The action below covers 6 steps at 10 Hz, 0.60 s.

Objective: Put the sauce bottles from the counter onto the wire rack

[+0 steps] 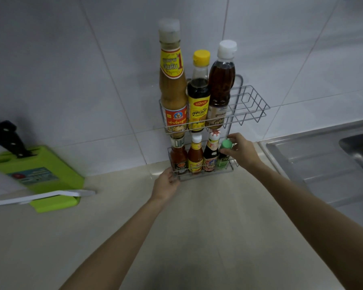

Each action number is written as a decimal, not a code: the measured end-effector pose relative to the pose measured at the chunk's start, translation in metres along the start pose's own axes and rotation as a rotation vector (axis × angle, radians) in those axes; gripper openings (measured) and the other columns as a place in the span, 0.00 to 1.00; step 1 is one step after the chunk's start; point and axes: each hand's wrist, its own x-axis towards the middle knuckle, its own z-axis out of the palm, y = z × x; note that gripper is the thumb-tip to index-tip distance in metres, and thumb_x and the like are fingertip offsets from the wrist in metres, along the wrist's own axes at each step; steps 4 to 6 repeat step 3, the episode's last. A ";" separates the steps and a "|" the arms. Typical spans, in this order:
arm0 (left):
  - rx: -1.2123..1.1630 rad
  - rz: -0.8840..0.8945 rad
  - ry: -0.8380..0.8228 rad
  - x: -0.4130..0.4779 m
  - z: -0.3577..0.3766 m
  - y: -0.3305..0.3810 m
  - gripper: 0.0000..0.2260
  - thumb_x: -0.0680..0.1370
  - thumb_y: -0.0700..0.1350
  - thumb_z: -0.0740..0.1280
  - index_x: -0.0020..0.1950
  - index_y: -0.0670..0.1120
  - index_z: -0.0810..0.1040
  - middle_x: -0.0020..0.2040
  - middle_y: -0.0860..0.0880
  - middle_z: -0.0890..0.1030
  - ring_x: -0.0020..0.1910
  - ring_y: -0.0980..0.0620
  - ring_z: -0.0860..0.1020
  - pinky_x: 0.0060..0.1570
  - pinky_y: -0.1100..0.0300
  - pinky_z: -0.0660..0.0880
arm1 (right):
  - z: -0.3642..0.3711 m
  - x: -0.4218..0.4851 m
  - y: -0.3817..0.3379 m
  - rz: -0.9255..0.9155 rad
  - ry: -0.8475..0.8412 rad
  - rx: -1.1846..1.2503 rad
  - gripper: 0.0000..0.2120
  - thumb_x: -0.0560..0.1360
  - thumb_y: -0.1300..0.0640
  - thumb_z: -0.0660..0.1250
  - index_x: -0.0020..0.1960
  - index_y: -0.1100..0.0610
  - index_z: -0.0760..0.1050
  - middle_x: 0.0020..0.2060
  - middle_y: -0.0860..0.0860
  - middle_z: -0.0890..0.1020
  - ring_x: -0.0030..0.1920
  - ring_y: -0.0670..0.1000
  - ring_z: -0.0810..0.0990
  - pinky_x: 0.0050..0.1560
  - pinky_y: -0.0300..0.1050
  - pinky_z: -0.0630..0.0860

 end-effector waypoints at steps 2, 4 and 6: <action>0.166 -0.039 -0.065 0.000 -0.015 -0.003 0.22 0.77 0.36 0.64 0.72 0.39 0.68 0.69 0.41 0.74 0.68 0.44 0.73 0.68 0.57 0.68 | -0.007 -0.006 -0.003 -0.010 -0.106 -0.136 0.34 0.72 0.54 0.72 0.73 0.59 0.61 0.65 0.60 0.76 0.55 0.60 0.79 0.50 0.48 0.73; 0.222 -0.059 -0.036 -0.004 -0.022 -0.003 0.22 0.78 0.38 0.65 0.71 0.38 0.68 0.70 0.40 0.73 0.68 0.44 0.73 0.67 0.57 0.68 | -0.013 -0.012 -0.001 0.014 -0.106 -0.167 0.34 0.73 0.53 0.71 0.73 0.61 0.60 0.66 0.60 0.75 0.57 0.60 0.78 0.52 0.50 0.74; 0.222 -0.059 -0.036 -0.004 -0.022 -0.003 0.22 0.78 0.38 0.65 0.71 0.38 0.68 0.70 0.40 0.73 0.68 0.44 0.73 0.67 0.57 0.68 | -0.013 -0.012 -0.001 0.014 -0.106 -0.167 0.34 0.73 0.53 0.71 0.73 0.61 0.60 0.66 0.60 0.75 0.57 0.60 0.78 0.52 0.50 0.74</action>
